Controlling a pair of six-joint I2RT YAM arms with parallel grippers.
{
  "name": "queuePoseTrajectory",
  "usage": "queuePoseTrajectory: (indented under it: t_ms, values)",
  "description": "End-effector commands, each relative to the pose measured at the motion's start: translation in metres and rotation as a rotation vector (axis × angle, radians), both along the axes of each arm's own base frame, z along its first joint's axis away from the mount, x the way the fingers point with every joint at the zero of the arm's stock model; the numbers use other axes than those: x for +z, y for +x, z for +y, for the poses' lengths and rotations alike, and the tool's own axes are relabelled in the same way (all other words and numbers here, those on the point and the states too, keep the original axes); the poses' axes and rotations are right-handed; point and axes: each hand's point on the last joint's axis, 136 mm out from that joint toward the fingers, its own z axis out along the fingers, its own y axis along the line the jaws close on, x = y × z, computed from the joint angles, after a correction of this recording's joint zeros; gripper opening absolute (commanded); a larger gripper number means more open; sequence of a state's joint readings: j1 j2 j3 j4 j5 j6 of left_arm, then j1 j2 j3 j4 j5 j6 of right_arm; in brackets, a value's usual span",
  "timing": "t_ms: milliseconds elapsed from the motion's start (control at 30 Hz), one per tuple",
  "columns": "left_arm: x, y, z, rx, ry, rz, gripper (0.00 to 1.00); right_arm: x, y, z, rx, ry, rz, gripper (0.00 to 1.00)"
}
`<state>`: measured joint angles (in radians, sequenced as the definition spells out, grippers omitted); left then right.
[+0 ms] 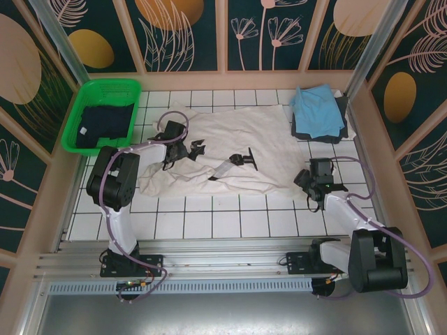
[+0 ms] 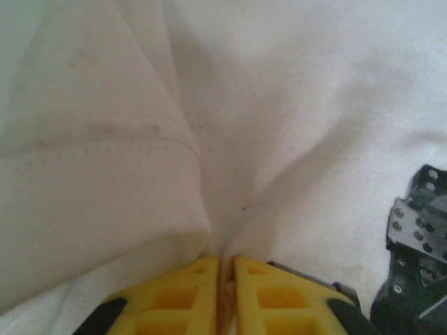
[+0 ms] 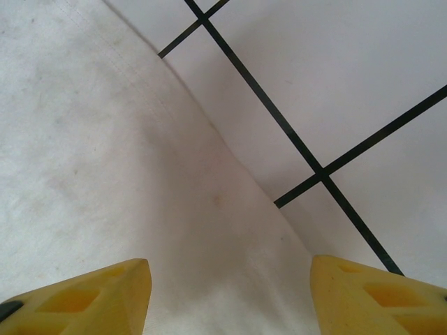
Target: Fold and stack the t-shirts
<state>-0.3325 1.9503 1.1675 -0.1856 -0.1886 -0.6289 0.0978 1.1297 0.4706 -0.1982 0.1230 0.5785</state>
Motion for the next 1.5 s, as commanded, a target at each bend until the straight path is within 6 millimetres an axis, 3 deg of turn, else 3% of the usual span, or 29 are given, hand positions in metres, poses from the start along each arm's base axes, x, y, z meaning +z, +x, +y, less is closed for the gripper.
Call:
queuePoseTrajectory:
  t_ms: [0, 200, 300, 333, 533, 633, 767, 833, 1133, 1233, 1467]
  values:
    - [0.016, -0.006, 0.006, 0.005, 0.019, 0.001, 0.09, 0.004, -0.003, -0.001, 0.001, 0.006, -0.014, 0.61]
    - [0.054, -0.013, 0.011, -0.011, 0.028, -0.059, 0.0, 0.002, -0.008, 0.008, 0.013, 0.064, -0.021, 0.59]
    - [0.071, -0.018, 0.01, -0.022, 0.01, -0.09, 0.0, -0.004, -0.011, 0.013, 0.029, 0.085, 0.001, 0.59]
    - [0.086, -0.019, 0.01, -0.023, -0.004, -0.122, 0.0, -0.006, -0.012, 0.013, 0.03, 0.081, 0.013, 0.59]
    - [0.112, -0.025, 0.011, -0.039, -0.015, -0.179, 0.0, -0.019, -0.022, 0.031, 0.074, 0.099, 0.066, 0.6]
    - [0.103, -0.024, 0.011, -0.045, -0.007, -0.161, 0.05, -0.023, -0.024, 0.04, 0.092, 0.082, 0.083, 0.6]
    - [0.077, -0.027, 0.016, -0.03, 0.03, -0.096, 0.22, -0.029, -0.025, 0.046, 0.109, 0.074, 0.102, 0.59]
    - [0.068, -0.029, 0.019, -0.024, 0.05, -0.074, 0.24, -0.031, -0.025, 0.048, 0.115, 0.071, 0.108, 0.59]
    - [0.057, -0.036, 0.032, 0.009, 0.116, -0.038, 0.47, -0.029, -0.022, 0.044, 0.111, 0.048, 0.095, 0.58]
    - [0.057, -0.037, 0.031, 0.008, 0.107, -0.046, 0.48, -0.03, -0.021, 0.044, 0.113, 0.049, 0.093, 0.58]
    - [0.056, -0.042, 0.015, -0.044, 0.014, -0.048, 0.33, -0.03, -0.022, 0.042, 0.118, 0.046, 0.09, 0.58]
